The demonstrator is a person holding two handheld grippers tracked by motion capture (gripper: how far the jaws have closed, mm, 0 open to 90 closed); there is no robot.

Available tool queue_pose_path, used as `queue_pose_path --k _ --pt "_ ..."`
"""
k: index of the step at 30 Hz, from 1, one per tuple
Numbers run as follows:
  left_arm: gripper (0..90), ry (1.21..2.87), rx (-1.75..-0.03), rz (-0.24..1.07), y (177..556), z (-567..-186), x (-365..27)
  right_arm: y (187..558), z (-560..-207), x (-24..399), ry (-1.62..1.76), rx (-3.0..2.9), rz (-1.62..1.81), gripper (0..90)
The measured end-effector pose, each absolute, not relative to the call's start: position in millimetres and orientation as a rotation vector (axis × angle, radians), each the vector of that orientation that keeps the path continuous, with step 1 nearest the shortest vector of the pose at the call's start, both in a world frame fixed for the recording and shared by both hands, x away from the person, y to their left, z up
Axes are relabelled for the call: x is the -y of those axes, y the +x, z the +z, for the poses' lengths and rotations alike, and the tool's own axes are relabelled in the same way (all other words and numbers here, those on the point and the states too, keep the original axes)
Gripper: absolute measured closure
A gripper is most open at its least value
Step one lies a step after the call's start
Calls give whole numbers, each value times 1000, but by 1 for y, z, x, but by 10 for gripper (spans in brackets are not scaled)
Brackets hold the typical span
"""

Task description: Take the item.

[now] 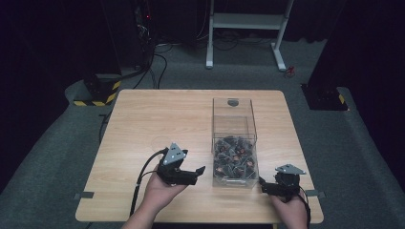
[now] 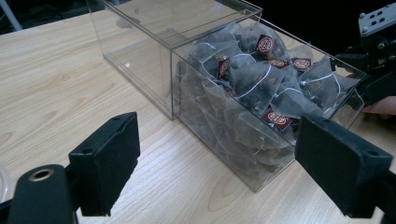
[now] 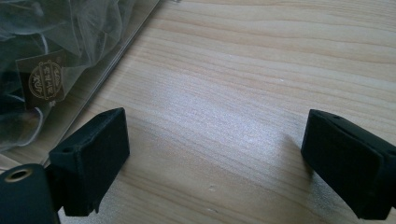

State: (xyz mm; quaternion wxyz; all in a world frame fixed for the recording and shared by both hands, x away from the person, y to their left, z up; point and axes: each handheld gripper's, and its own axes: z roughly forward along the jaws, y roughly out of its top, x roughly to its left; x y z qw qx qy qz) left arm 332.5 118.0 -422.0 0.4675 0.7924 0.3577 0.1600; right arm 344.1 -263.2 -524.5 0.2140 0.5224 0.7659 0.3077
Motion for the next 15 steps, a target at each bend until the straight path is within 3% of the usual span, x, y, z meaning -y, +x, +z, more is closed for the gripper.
queue_pose_path --k 15 --pt "148 1943 -865 367 342 -422 -107 344 -525 263 1447 -2125 853 75"
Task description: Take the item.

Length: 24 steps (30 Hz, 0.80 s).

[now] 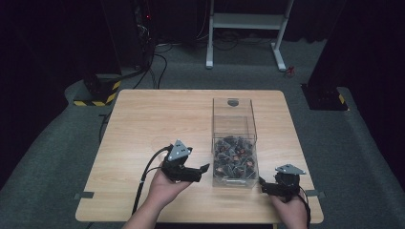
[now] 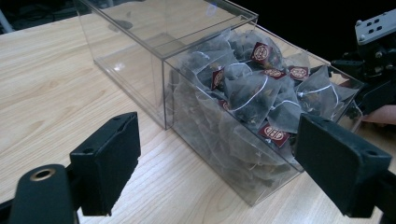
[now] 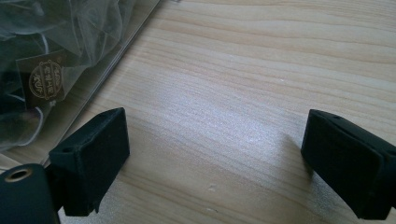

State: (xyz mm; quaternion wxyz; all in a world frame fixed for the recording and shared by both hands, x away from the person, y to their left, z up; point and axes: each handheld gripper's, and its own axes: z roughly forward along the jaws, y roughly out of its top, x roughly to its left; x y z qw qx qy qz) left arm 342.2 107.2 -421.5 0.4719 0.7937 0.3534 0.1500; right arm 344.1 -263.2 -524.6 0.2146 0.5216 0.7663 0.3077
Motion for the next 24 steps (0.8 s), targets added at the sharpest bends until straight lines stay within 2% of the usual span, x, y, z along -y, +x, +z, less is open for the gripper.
queue_pose_path --k 24 --pt "154 1961 -784 331 351 -419 -78 344 -524 263 1444 -2131 853 75"
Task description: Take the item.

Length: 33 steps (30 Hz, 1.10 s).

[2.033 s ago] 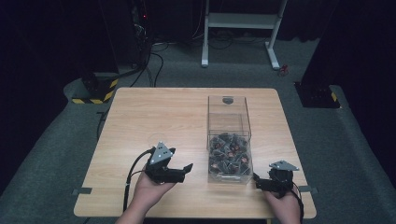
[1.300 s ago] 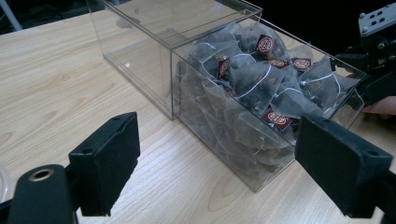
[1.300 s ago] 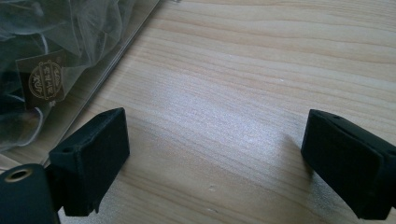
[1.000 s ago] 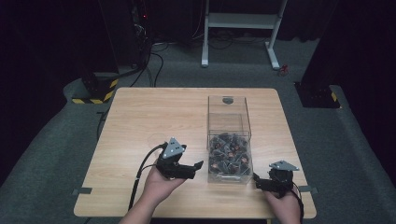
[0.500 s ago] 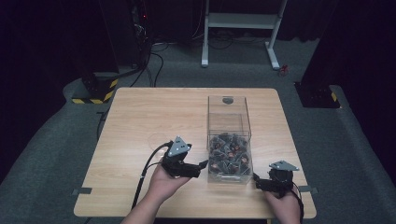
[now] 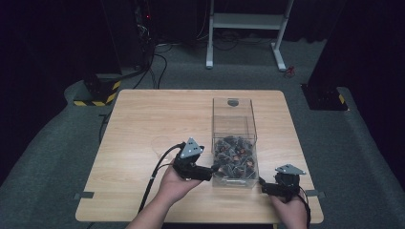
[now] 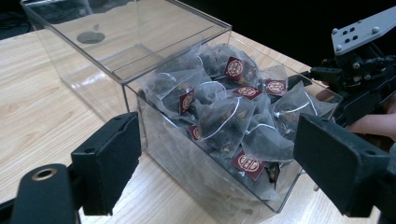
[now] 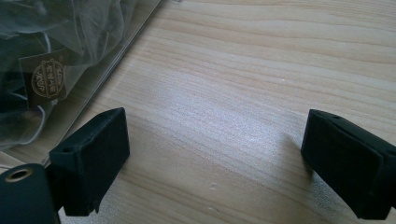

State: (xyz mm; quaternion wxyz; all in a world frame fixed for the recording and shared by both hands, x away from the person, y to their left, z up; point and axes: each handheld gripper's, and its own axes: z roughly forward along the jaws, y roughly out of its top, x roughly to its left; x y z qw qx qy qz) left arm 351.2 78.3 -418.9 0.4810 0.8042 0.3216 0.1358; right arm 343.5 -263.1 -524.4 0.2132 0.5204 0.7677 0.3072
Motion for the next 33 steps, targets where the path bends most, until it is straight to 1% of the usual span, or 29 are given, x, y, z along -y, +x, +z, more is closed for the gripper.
queue_pose_path --k 19,24,33 --pt "180 1975 -737 326 359 -418 -60 343 -524 263 1450 -2129 854 77" --pt "231 1954 -752 331 362 -417 -61 343 -524 263 1446 -2128 854 79" --pt "320 1981 -751 341 368 -425 -55 342 -524 262 1452 -2128 855 80"
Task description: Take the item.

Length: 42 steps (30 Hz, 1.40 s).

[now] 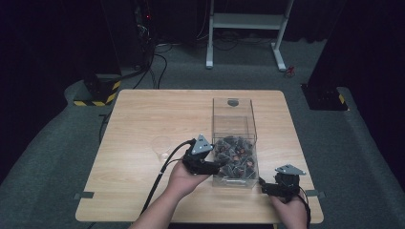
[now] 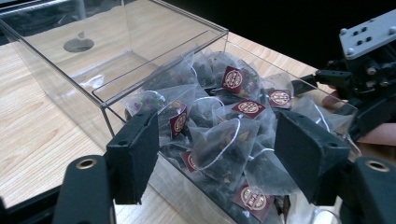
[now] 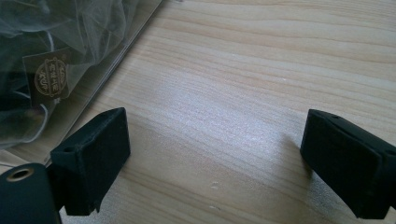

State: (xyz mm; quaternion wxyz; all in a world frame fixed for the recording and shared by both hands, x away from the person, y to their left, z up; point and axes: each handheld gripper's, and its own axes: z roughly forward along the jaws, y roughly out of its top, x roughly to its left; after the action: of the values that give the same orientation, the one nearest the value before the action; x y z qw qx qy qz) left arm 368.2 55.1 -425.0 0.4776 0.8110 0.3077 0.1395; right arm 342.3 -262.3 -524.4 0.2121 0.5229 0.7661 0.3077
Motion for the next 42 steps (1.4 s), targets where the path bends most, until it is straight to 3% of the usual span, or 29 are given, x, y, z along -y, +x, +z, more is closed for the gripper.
queue_pose_path --k 3,6,9,23,32,42 --pt "356 1987 -757 343 370 -428 -52 342 -524 262 1451 -2128 855 80" --pt "485 1970 -749 338 370 -430 -52 342 -524 262 1450 -2129 855 80" --pt "546 1965 -749 330 371 -431 -50 342 -524 262 1445 -2130 856 80" --pt "776 1969 -770 350 370 -440 -50 342 -524 262 1443 -2131 857 80" --pt "879 1965 -764 332 369 -442 -51 342 -524 262 1444 -2132 857 80" --pt "900 1946 -755 340 368 -444 -51 342 -524 262 1445 -2131 860 81"
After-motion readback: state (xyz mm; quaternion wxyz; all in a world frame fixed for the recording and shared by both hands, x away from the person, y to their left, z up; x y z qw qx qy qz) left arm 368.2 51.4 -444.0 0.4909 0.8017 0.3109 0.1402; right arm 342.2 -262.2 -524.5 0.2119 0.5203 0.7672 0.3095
